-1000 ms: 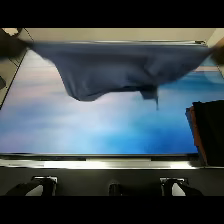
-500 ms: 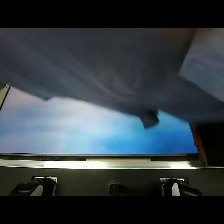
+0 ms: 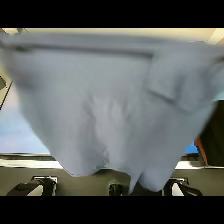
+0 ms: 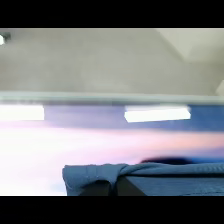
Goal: Fold the shirts.
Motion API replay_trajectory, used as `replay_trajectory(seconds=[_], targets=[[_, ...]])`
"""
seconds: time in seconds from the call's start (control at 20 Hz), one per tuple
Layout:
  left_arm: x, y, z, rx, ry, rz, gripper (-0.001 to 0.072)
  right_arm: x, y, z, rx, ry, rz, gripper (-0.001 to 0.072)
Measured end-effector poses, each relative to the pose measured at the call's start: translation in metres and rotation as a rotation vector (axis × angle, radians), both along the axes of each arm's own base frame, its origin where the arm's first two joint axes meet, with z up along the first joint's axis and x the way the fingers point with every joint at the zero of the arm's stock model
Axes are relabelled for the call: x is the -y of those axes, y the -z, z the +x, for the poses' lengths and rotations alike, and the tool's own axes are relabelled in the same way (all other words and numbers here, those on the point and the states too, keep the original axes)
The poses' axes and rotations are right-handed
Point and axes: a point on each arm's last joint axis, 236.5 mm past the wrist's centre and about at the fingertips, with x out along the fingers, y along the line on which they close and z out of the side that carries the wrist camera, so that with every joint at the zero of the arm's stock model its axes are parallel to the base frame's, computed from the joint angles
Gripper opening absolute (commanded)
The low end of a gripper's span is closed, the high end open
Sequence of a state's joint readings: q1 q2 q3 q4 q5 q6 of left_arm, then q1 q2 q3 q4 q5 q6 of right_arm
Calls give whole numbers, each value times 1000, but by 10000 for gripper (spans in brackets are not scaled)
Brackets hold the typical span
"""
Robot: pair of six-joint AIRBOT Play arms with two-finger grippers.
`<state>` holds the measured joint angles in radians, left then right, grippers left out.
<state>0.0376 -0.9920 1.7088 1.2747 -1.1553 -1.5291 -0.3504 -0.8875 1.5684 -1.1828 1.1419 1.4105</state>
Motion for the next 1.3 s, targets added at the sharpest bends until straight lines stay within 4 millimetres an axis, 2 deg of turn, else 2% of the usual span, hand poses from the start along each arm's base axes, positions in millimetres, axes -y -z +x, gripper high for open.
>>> replay_trajectory(seconds=[0.05, 0.15, 0.25, 0.35, 0.45, 0.5, 0.6, 0.75, 0.8, 0.9, 1.1, 1.2, 1.3], targets=[[-2, 48, 21, -117, 1, 8, 24, -1, 48, 20, -155, -31, 70, 46], [-7, 137, 53, -317, -1, 19, 24, -8, 133, 54, -398, -85, 203, 46], [-13, 217, 77, -487, -13, 11, 24, -22, 203, 87, -555, -123, 295, 47], [-18, 282, 96, -616, -38, -19, 24, -37, 261, 121, -627, -125, 358, 48], [-19, 326, 115, -682, -56, -66, 24, -48, 299, 154, -622, -86, 413, 48], [-20, 342, 124, -697, -67, -91, 24, -53, 314, 168, -609, -62, 439, 48], [-18, 362, 141, -703, -77, -130, 24, -59, 329, 191, -565, -22, 483, 48], [-21, 369, 154, -688, -56, -125, 25, -59, 332, 197, -545, -16, 487, 49], [-24, 368, 155, -689, -39, -114, 24, -59, 330, 191, -562, -32, 469, 48], [-30, 373, 144, -746, -6, -101, 24, -57, 333, 169, -643, -66, 424, 48], [-31, 405, 100, -953, 61, -105, 23, -67, 375, 102, -926, -118, 373, 48], [-28, 421, 78, -1052, 91, -114, 23, -68, 394, 80, -1017, -108, 380, 48], [-26, 431, 63, -1117, 112, -123, 23, -70, 405, 69, -1065, -95, 391, 48]])
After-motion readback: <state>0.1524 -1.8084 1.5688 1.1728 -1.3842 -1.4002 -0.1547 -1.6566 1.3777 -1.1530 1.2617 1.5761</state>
